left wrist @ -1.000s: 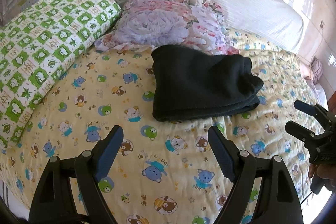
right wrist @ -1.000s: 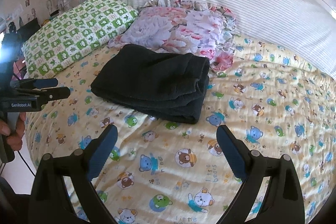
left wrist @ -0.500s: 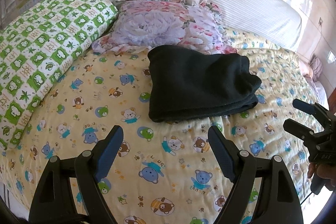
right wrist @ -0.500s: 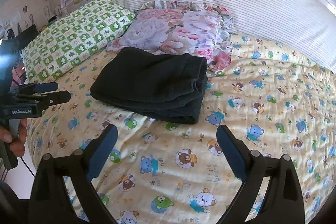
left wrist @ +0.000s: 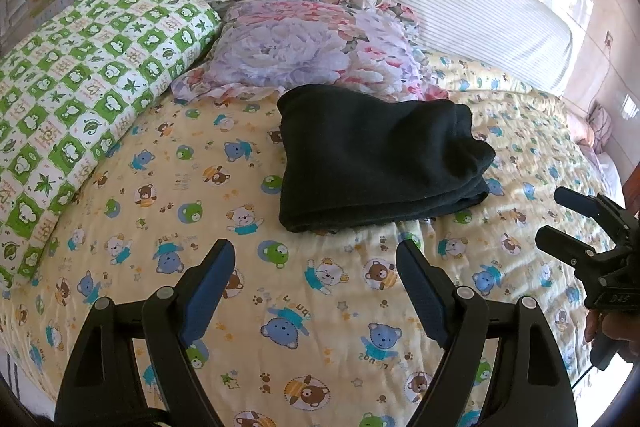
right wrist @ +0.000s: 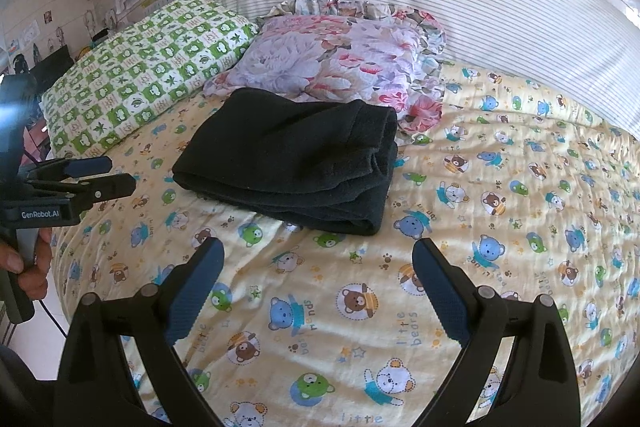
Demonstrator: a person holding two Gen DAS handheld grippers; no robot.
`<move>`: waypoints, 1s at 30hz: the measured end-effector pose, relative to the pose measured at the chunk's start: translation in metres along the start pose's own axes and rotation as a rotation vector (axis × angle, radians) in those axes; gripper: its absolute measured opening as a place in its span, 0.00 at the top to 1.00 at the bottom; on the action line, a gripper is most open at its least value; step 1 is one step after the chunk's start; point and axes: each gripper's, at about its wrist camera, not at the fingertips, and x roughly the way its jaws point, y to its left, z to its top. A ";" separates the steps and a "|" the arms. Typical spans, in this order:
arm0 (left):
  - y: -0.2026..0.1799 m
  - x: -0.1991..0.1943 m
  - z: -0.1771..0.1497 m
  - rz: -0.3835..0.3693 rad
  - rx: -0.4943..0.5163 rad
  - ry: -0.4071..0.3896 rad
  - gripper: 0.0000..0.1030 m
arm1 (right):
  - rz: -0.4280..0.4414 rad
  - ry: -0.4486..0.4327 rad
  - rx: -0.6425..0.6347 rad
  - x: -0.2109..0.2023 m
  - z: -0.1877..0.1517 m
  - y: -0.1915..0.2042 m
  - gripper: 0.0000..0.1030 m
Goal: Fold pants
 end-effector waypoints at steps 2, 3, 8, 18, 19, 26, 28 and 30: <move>-0.001 0.000 0.000 -0.005 0.005 0.000 0.19 | 0.001 0.000 0.002 0.000 0.000 0.000 0.07; -0.002 0.001 0.000 -0.007 0.007 0.001 0.19 | 0.002 0.000 0.001 0.000 0.000 0.000 0.07; -0.004 0.002 0.000 -0.014 0.015 0.004 0.19 | 0.001 0.001 -0.001 0.001 0.000 0.002 0.07; -0.011 0.004 0.000 -0.014 0.049 0.018 0.19 | 0.011 -0.005 -0.003 0.000 0.002 0.005 0.07; -0.012 0.003 -0.001 -0.013 0.053 0.016 0.19 | 0.012 -0.007 -0.004 0.000 0.004 0.006 0.07; -0.018 0.002 0.000 -0.008 0.068 0.013 0.19 | 0.024 -0.021 -0.007 0.000 0.013 0.009 0.07; -0.018 0.002 0.001 -0.009 0.071 0.012 0.19 | 0.026 -0.023 -0.009 -0.001 0.014 0.011 0.07; -0.018 0.001 0.001 -0.007 0.072 0.009 0.19 | 0.029 -0.026 -0.011 -0.001 0.015 0.012 0.07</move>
